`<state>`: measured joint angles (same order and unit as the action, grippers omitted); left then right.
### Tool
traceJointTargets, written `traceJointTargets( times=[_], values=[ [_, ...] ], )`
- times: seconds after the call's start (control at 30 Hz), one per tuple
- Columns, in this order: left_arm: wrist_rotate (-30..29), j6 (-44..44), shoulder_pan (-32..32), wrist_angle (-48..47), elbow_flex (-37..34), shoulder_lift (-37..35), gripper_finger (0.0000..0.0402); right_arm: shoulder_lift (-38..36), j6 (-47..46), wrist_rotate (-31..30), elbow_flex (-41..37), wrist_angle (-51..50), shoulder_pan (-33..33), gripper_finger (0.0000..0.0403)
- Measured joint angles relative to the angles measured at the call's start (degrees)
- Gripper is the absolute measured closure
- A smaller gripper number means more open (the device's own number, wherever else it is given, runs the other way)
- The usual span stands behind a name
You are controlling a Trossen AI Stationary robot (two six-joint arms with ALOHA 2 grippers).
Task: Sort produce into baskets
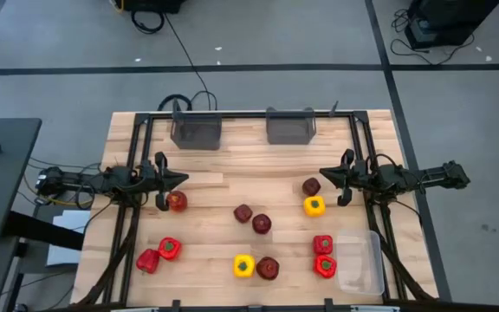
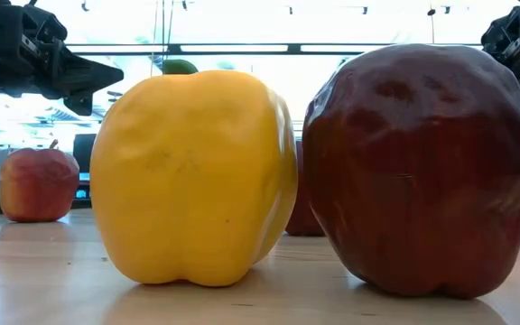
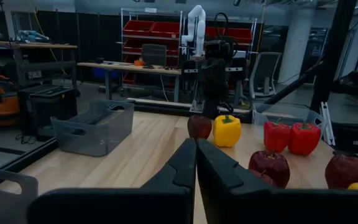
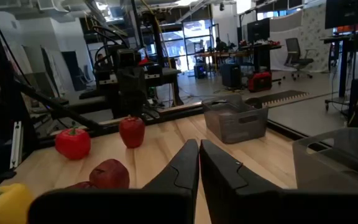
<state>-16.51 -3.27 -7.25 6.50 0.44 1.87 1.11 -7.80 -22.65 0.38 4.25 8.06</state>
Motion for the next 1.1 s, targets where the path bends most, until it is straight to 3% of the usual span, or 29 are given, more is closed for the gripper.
traceJointTargets(
  times=[0.43, 0.63, 0.87, 0.97, 1.1],
  values=[
    [-0.02, 0.02, 0.00, 0.01, -0.02, 0.00, 0.0383, 0.02, -0.02, 0.01, 0.00, -0.01, 0.00, 0.0374],
    [-4.78, 8.53, 0.00, 2.44, 0.00, -0.04, 0.0383, 0.01, 0.00, 0.00, -0.01, -0.02, 0.01, 0.0374],
    [-5.12, 8.94, 0.00, 5.63, 0.00, -0.02, 0.0383, 0.02, -0.02, 0.00, 0.00, 0.01, 0.02, 0.0374],
    [-5.67, 6.73, 0.00, 10.04, -0.01, 0.00, 0.0383, -0.01, -0.01, 0.01, 0.00, 0.00, 0.01, 0.0374],
    [-15.08, -3.34, 0.00, 10.22, -0.02, -0.01, 0.0383, -0.01, -0.02, 0.02, 0.00, 0.03, 0.02, 0.0374]
  ],
)
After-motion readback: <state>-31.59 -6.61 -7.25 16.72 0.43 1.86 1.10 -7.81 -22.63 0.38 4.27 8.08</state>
